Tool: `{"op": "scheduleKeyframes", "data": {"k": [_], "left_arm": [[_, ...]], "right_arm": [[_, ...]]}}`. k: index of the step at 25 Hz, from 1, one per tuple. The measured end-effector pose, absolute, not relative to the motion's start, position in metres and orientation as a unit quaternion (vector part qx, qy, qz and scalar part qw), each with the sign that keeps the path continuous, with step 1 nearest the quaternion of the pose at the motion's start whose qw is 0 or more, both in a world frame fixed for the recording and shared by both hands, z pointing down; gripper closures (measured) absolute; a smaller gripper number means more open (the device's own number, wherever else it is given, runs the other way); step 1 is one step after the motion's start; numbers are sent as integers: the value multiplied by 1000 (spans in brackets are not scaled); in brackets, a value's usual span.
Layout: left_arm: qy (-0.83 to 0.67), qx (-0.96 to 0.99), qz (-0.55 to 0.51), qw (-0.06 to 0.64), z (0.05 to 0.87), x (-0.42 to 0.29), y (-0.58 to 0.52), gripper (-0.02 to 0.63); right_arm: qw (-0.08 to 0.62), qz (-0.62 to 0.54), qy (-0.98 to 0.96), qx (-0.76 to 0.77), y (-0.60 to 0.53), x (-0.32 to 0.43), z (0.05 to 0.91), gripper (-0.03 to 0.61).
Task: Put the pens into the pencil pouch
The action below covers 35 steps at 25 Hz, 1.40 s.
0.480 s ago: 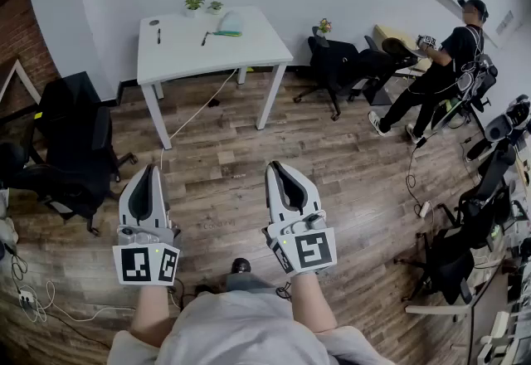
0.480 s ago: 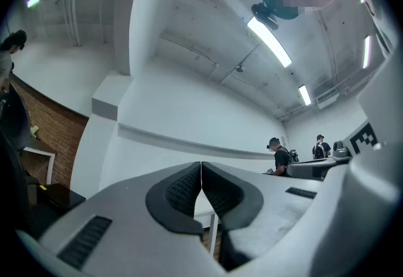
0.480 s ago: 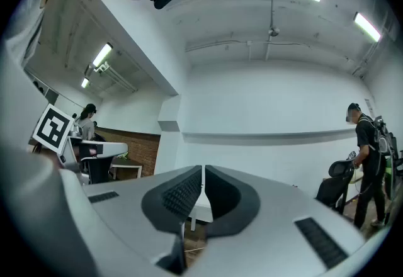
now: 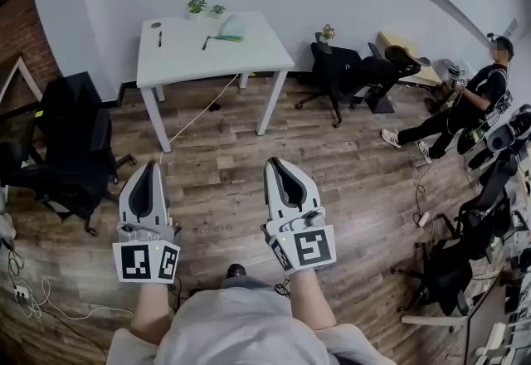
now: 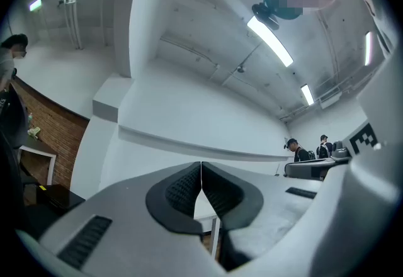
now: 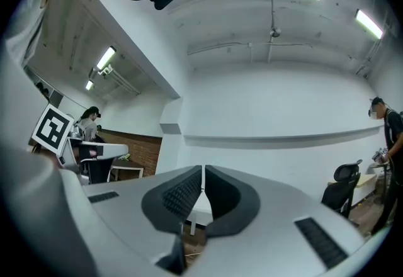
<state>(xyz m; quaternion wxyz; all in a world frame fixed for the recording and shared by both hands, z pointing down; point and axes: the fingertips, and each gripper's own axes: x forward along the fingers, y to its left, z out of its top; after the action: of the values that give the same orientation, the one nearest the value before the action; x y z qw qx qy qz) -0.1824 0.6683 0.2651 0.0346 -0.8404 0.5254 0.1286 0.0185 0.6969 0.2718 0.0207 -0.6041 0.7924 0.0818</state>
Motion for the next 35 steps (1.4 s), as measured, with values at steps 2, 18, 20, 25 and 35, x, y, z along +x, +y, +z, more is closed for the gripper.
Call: {"op": "scheduleKeyframes", "data": {"k": [2,18,20,25,35], "left_arm": [[529,-838,129,37,264,-176,665,589],[542,-829,103,91,269,-137,637,589],[539,-830,96,110,271,-135,621,589],[525,-838,113,100,267,-133,558,589],[505,-847,132,96,248,-146,408,589]], "right_arm": [[23,83,794,-601,692,25,270,542],[55,53,816,-573,646,65,284,541],[54,56,813,-577,631,67,284,541],[50,66,804,-589,576,70,282,541],[54,84,792,-602,435,54,262,541]]}}
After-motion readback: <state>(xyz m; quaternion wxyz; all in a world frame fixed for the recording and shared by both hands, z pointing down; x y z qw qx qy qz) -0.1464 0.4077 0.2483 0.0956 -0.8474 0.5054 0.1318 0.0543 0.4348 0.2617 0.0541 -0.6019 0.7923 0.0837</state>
